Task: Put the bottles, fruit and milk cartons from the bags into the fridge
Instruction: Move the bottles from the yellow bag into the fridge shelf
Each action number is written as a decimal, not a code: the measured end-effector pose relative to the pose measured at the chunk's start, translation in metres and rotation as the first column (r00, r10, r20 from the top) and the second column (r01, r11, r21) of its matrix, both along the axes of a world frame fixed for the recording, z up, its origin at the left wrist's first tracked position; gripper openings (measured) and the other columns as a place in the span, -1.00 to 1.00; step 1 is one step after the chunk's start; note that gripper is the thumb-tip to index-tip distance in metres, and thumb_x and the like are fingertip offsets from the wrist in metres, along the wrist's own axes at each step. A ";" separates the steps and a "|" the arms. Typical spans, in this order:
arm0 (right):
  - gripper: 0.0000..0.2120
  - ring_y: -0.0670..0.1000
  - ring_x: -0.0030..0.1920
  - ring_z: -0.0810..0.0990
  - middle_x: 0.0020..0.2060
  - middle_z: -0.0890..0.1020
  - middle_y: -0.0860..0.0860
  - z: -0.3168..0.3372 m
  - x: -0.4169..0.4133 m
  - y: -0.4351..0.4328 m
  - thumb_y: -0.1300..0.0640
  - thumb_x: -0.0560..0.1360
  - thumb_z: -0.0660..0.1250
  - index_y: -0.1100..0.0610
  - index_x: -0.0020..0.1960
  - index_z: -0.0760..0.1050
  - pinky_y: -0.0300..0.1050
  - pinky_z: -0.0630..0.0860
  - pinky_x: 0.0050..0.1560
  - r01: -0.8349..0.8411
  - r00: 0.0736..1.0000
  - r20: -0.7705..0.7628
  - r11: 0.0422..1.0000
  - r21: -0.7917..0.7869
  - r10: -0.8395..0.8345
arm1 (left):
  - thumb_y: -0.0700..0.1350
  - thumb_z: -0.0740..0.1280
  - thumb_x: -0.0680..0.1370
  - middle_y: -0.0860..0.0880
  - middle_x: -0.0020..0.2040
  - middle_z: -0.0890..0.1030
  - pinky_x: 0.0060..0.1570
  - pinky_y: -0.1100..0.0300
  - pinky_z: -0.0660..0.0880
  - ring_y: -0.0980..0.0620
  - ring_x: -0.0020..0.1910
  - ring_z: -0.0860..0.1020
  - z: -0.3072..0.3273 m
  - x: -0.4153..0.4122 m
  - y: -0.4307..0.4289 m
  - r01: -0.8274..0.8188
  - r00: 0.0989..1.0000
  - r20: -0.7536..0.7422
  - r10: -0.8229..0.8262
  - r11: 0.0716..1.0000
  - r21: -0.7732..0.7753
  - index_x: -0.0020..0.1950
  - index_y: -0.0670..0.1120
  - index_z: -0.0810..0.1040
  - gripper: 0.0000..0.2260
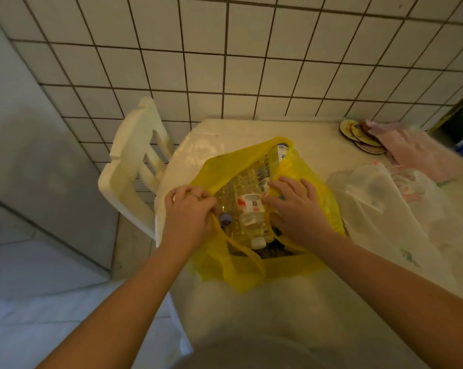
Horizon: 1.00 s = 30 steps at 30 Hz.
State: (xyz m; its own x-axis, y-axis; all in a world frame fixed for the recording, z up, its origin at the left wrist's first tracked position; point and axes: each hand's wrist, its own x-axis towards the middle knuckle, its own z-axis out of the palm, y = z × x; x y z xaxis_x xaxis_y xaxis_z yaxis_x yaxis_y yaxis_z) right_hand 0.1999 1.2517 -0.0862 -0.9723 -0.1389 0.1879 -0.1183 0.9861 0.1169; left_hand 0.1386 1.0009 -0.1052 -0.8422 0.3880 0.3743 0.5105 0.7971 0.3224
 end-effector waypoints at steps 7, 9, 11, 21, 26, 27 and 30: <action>-0.82 0.13 0.34 0.43 0.26 0.55 -0.01 0.001 -0.016 0.009 0.03 0.45 0.34 -0.07 0.02 0.64 0.31 0.14 0.44 -0.065 0.996 -0.062 0.996 0.059 0.069 | -0.14 0.37 0.55 0.13 0.20 0.61 0.32 -0.15 0.19 -0.13 0.32 0.37 -0.004 -0.016 -0.039 -0.192 0.964 0.152 0.217 0.968 -0.164 -0.21 0.12 0.66 -0.80; -0.81 0.13 0.32 0.45 0.23 0.56 -0.01 0.001 -0.018 0.011 0.03 0.43 0.36 -0.05 0.03 0.64 0.34 0.13 0.44 -0.093 0.993 -0.071 0.993 0.071 0.098 | -0.04 0.26 0.63 0.14 0.37 0.49 0.40 -0.20 0.12 -0.14 0.45 0.26 -0.003 -0.013 -0.035 -0.197 0.918 0.275 0.287 0.930 -0.311 0.01 0.16 0.68 -0.80; -0.76 0.15 0.28 0.47 0.17 0.57 0.01 0.001 -0.020 0.014 0.05 0.37 0.41 -0.03 0.04 0.64 0.36 0.13 0.43 -0.115 0.989 -0.082 0.990 0.078 0.121 | 0.00 0.18 0.64 0.09 0.45 0.42 0.40 -0.21 0.13 -0.17 0.48 0.22 -0.001 -0.005 -0.023 -0.229 0.891 0.313 0.328 0.921 -0.314 0.19 0.12 0.63 -0.75; -0.87 0.15 -0.02 0.50 -0.13 0.52 0.04 0.013 -0.023 0.021 0.07 0.39 0.30 0.09 -0.17 0.60 0.21 0.29 0.33 -0.183 0.955 -0.241 0.983 -0.027 0.171 | 0.18 0.41 0.46 0.01 0.62 0.02 0.29 -0.04 0.42 -0.18 0.36 0.38 -0.015 0.030 0.052 -0.103 0.930 0.335 0.151 0.982 -0.156 0.46 0.15 0.30 -0.39; -0.86 0.13 -0.08 0.49 -0.15 0.52 0.03 0.023 -0.005 0.049 0.09 0.39 0.24 0.13 -0.17 0.54 0.13 0.32 0.20 -0.184 0.950 -0.271 0.980 -0.078 0.157 | -0.07 0.41 0.43 0.05 0.63 -0.19 -0.14 -0.03 0.59 -0.10 -0.06 0.60 -0.032 0.036 0.057 -0.107 0.932 0.344 0.115 0.993 -0.041 0.35 0.11 0.39 -0.50; -0.87 0.13 -0.09 0.49 -0.16 0.52 0.02 0.022 -0.001 0.056 0.08 0.39 0.25 0.12 -0.19 0.52 0.12 0.33 0.19 -0.179 0.956 -0.252 0.980 -0.089 0.152 | -0.10 0.41 0.43 0.04 0.63 -0.19 -0.17 -0.03 0.58 -0.09 -0.11 0.61 -0.033 0.036 0.058 -0.115 0.934 0.338 0.115 0.993 -0.019 0.32 0.09 0.41 -0.53; -0.81 0.11 -0.10 0.51 -0.17 0.53 0.00 0.012 0.010 0.074 0.03 0.41 0.18 0.09 -0.20 0.52 0.11 0.31 0.19 -0.145 0.978 -0.165 0.985 -0.096 0.128 | -0.13 0.41 0.45 0.01 0.64 -0.14 -0.20 0.00 0.57 -0.08 -0.14 0.61 -0.034 0.037 0.064 -0.145 0.938 0.321 0.129 0.989 0.027 0.26 0.06 0.45 -0.60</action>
State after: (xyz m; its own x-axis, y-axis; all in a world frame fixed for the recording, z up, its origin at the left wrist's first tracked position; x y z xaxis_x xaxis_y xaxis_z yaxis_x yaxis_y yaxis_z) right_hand 0.2097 1.3262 -0.0739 -0.9024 -0.2391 0.3585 -0.2413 0.9696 0.0392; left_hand 0.1758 1.0649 -0.1387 -0.9640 0.2487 0.0942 0.2623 0.8310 0.4906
